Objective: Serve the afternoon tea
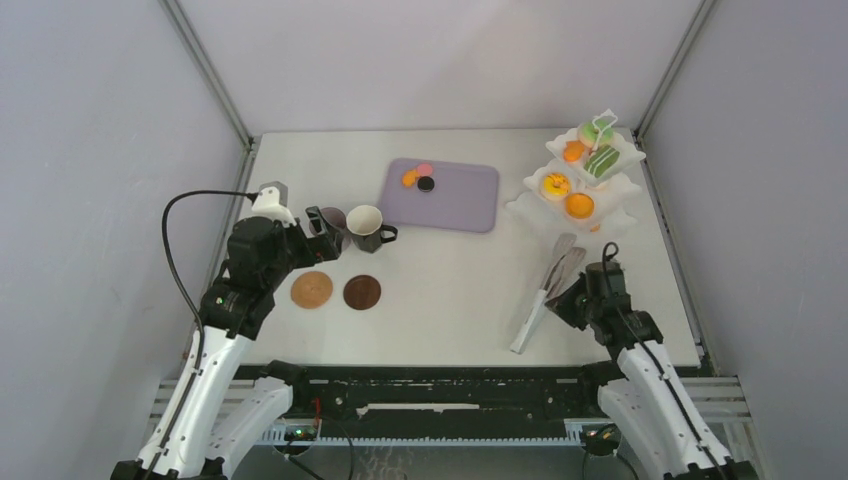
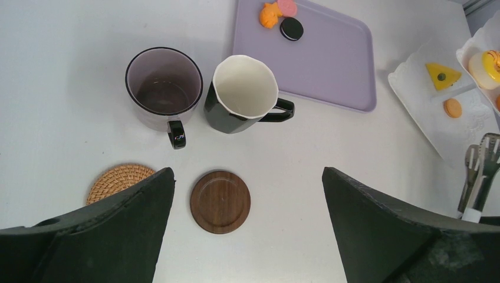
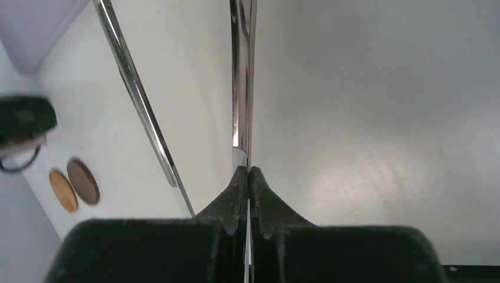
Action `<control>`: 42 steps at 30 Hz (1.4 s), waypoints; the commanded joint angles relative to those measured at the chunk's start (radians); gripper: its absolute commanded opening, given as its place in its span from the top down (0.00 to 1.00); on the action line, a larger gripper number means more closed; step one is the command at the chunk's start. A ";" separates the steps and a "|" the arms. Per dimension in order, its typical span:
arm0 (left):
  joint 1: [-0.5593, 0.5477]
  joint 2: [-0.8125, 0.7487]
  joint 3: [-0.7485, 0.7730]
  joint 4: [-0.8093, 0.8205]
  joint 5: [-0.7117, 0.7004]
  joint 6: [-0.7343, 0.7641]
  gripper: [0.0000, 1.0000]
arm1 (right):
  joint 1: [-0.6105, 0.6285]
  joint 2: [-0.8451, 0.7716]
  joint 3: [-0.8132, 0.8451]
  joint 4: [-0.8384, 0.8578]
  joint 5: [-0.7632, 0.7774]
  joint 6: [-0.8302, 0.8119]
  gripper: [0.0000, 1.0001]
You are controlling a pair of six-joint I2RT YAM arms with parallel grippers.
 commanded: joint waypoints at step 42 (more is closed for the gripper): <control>0.006 -0.016 0.038 -0.018 -0.024 -0.017 0.00 | 0.820 0.766 0.363 0.462 0.427 -0.261 0.27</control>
